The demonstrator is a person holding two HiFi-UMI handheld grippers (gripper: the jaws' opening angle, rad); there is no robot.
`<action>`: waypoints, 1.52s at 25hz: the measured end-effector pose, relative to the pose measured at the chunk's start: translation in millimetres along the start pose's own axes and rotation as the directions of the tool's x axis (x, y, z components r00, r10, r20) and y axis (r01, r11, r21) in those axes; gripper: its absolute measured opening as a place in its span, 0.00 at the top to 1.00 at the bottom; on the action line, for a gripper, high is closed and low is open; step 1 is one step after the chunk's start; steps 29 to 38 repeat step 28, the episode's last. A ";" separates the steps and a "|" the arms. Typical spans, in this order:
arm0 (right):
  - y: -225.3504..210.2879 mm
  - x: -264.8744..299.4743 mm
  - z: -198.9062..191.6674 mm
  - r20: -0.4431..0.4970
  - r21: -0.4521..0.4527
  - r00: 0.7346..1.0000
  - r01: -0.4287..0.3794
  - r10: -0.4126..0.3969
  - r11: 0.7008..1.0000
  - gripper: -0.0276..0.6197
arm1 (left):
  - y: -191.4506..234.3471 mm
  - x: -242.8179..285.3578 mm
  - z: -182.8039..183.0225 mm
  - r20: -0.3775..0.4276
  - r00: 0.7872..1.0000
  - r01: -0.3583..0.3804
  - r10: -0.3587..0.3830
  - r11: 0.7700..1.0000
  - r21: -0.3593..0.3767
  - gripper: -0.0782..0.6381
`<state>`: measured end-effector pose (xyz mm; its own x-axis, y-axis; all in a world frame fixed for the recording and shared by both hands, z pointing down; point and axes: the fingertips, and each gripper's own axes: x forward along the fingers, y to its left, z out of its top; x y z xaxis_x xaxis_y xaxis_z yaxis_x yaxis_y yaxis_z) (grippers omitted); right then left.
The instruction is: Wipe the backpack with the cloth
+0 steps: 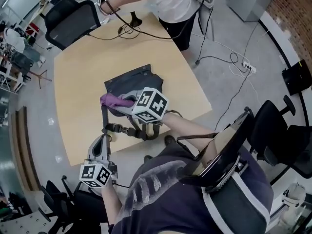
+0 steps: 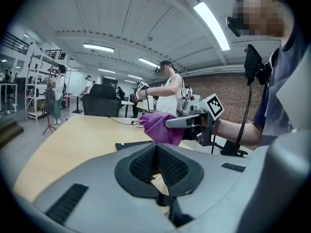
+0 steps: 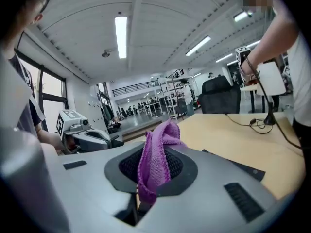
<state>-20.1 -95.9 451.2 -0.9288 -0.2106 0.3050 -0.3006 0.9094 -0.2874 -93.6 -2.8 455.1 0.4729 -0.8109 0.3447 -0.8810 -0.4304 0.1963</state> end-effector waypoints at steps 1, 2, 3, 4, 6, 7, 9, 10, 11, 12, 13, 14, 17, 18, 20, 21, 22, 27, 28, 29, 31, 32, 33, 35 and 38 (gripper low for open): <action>6.7 -9.4 6.1 0.023 -0.016 1.000 0.011 -0.011 1.000 0.91 | -2.1 -5.0 -1.0 0.005 1.000 -0.001 0.001 1.000 0.001 0.88; 14.0 -18.3 10.6 0.042 -0.034 0.999 0.023 -0.021 0.999 0.91 | -4.8 -9.9 -2.3 0.011 1.000 0.000 0.000 1.000 0.003 0.88; 21.9 -27.0 13.4 0.054 -0.059 0.998 0.038 -0.035 0.998 0.91 | -7.9 -14.4 -4.1 0.016 1.000 0.003 -0.004 1.000 0.007 0.88; 30.4 -35.9 14.1 0.062 -0.089 0.997 0.060 -0.054 0.994 0.91 | -11.6 -18.6 -6.4 0.019 1.000 0.012 -0.012 1.000 0.011 0.88; 50.8 -53.3 9.8 0.073 -0.139 0.992 0.111 -0.101 0.984 0.91 | -20.2 -30.4 -11.0 0.025 0.999 0.037 -0.038 0.999 0.022 0.88; 63.7 -60.0 5.7 0.076 -0.153 0.990 0.132 -0.121 0.979 0.91 | -23.5 -40.0 -12.7 0.032 0.998 0.050 -0.051 0.998 0.026 0.88; 95.4 -66.9 -4.0 0.072 -0.157 0.987 0.154 -0.144 0.976 0.91 | -24.7 -68.0 -15.6 0.055 0.996 0.067 -0.069 0.997 0.029 0.88; 114.2 -67.9 -9.2 0.067 -0.149 0.986 0.159 -0.150 0.976 0.91 | -23.3 -85.5 -17.9 0.071 0.995 0.073 -0.075 0.997 0.025 0.88; 134.9 -68.0 -14.9 0.063 -0.137 0.986 0.163 -0.156 0.977 0.91 | -21.3 -104.7 -21.4 0.087 0.993 0.081 -0.083 0.996 0.020 0.88; 156.8 -67.2 -21.2 0.062 -0.121 0.985 0.169 -0.163 0.978 0.91 | -19.1 -124.4 -26.3 0.101 0.991 0.093 -0.093 0.996 0.013 0.88; 178.3 -65.2 -27.6 0.065 -0.103 0.983 0.176 -0.170 0.979 0.91 | -16.4 -143.5 -32.4 0.112 0.988 0.106 -0.106 0.994 0.006 0.88; 197.6 -60.8 -33.4 0.069 -0.085 0.983 0.177 -0.171 0.981 0.91 | -13.0 -161.1 -38.9 0.124 0.986 0.117 -0.116 0.993 -0.001 0.88; 237.9 -35.0 -41.8 0.078 -0.044 0.991 0.115 -0.112 0.992 0.91 | -2.0 -202.7 -60.0 0.160 0.982 0.108 -0.102 0.994 -0.031 0.88; 248.8 -29.1 -43.5 0.076 -0.033 0.993 0.095 -0.093 0.995 0.91 | -2.2 -212.1 -68.4 0.163 0.982 0.108 -0.100 0.993 -0.042 0.88; 272.3 -35.4 -52.2 0.076 -0.008 0.991 0.108 -0.107 0.994 0.91 | -16.5 -223.0 -85.5 0.143 0.979 0.156 -0.147 0.986 -0.053 0.88; 283.0 -46.0 -58.0 0.081 0.003 0.988 0.132 -0.132 0.991 0.91 | -28.6 -225.0 -91.9 0.126 0.975 0.193 -0.186 0.980 -0.050 0.88; 291.4 -57.9 -62.4 0.090 0.011 0.984 0.154 -0.155 0.988 0.91 | -41.0 -226.0 -95.1 0.111 0.969 0.225 -0.219 0.973 -0.044 0.88; 320.2 -112.0 -72.5 0.124 0.055 0.978 0.163 -0.169 0.985 0.91 | -96.1 -238.8 -88.8 0.102 0.962 0.256 -0.253 0.967 -0.012 0.88; 326.2 -123.1 -75.5 0.129 0.064 0.977 0.161 -0.169 0.985 0.91 | -107.1 -242.6 -87.6 0.104 0.962 0.255 -0.253 0.967 -0.008 0.88; 326.2 -123.1 -75.5 0.129 0.064 0.977 0.161 -0.169 0.985 0.91 | -107.1 -242.6 -87.6 0.104 0.962 0.255 -0.253 0.967 -0.008 0.88; 326.2 -123.1 -75.5 0.129 0.064 0.977 0.161 -0.169 0.985 0.91 | -107.1 -242.6 -87.6 0.104 0.962 0.255 -0.253 0.967 -0.008 0.88; 326.2 -123.1 -75.5 0.129 0.064 0.977 0.161 -0.169 0.985 0.91 | -107.1 -242.6 -87.6 0.104 0.962 0.255 -0.253 0.967 -0.008 0.88; 326.2 -123.1 -75.5 0.129 0.064 0.977 0.161 -0.169 0.985 0.91 | -107.1 -242.6 -87.6 0.104 0.962 0.255 -0.253 0.967 -0.008 0.88; 326.2 -123.1 -75.5 0.129 0.064 0.977 0.161 -0.169 0.985 0.91 | -107.1 -242.6 -87.6 0.104 0.962 0.255 -0.253 0.967 -0.008 0.88; 326.2 -123.1 -75.5 0.129 0.064 0.977 0.161 -0.169 0.985 0.91 | -107.1 -242.6 -87.6 0.104 0.962 0.255 -0.253 0.967 -0.008 0.88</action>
